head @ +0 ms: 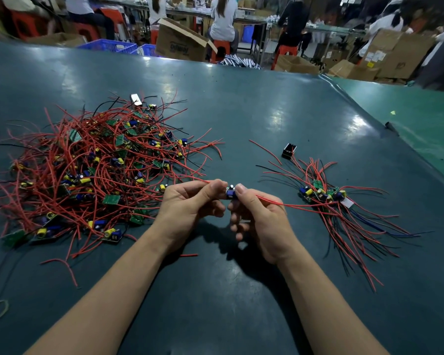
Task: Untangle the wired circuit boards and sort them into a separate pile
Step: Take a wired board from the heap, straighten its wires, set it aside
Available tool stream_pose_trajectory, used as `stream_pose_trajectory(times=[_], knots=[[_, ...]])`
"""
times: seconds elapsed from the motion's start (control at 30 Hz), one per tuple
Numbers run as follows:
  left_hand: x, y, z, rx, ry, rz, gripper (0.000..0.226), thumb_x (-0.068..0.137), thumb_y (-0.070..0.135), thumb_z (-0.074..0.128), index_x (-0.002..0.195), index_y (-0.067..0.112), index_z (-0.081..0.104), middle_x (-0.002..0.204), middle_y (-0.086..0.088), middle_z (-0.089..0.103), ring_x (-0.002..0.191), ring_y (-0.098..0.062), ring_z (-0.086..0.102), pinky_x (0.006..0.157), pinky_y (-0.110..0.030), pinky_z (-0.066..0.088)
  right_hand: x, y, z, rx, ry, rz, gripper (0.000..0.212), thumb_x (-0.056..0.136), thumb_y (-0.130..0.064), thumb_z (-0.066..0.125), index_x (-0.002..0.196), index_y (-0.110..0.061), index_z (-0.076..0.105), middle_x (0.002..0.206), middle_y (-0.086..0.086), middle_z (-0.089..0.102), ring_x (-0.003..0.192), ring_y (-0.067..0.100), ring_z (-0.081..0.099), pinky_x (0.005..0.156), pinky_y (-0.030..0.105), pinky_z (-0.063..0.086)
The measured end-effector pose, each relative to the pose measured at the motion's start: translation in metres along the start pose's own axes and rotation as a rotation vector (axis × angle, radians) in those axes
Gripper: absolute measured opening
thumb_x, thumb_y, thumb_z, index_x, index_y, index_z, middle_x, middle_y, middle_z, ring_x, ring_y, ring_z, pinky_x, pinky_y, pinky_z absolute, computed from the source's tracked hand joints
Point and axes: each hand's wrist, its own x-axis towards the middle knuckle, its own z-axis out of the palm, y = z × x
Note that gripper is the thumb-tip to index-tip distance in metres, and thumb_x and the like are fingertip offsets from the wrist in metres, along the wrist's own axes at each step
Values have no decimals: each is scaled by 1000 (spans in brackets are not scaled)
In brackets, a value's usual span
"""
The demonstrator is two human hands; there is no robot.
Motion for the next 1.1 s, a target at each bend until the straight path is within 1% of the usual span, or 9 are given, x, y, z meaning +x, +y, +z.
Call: stream_pose_trajectory(times=[0.17,0.4,0.53,0.63,0.7,0.77,0.87,0.97,1.1], knots=[[1,0,2,22,116,69,20,83,26,65,84,10,78,76,-10,73,48,-15,60,46,-22,49,2,2,5,-30,128,-104,34,94,-27,62,63,-19,72,56,0,60,41,13,51,38,19,38],[10,10,-17,132,381,239,26,99,22,55,85,6,71,71,-4,73,48,-11,59,44,-21,48,13,-5,-15,283,665,-235,36,94,-25,62,59,-15,67,49,-2,58,36,12,49,34,17,33],[2,9,-29,930,635,551,24,94,29,61,77,16,72,61,8,62,61,-19,59,50,-28,44,16,-9,-35,615,827,-197,25,96,-30,61,87,-6,60,64,2,71,58,13,70,47,18,50],[-3,11,-37,1385,760,656,15,88,27,63,87,16,73,75,-5,66,79,-33,55,62,-35,38,16,-8,-43,697,808,-146,23,99,-24,57,88,-4,58,66,3,73,62,13,72,50,15,52],[-3,17,-50,1494,854,563,17,87,24,60,97,16,70,92,-12,66,91,-36,52,75,-41,37,16,-9,-44,708,792,-119,26,102,-26,52,88,-6,60,67,1,73,62,11,72,49,14,51],[-5,24,-62,1514,981,313,25,81,24,58,103,13,63,106,-19,59,105,-39,47,86,-46,36,16,-9,-45,730,808,-125,26,103,-28,47,92,-8,60,74,1,73,63,11,72,49,15,51],[-7,26,-64,1473,999,50,32,81,30,55,105,9,58,117,-23,55,114,-41,45,96,-51,34,16,-9,-46,725,814,-126,25,105,-29,43,99,-10,58,91,3,69,65,12,72,50,16,51],[-7,24,-61,1479,932,60,35,85,33,53,108,7,59,118,-23,56,114,-41,44,97,-49,35,16,-8,-43,711,798,-113,31,105,-32,41,106,-7,59,100,5,68,69,13,72,50,17,51],[-9,23,-62,1471,877,103,37,82,15,58,117,4,56,123,-25,51,115,-43,41,100,-48,33,15,-8,-44,725,806,-106,45,104,-41,40,121,-4,60,119,5,62,92,24,71,55,21,55]])
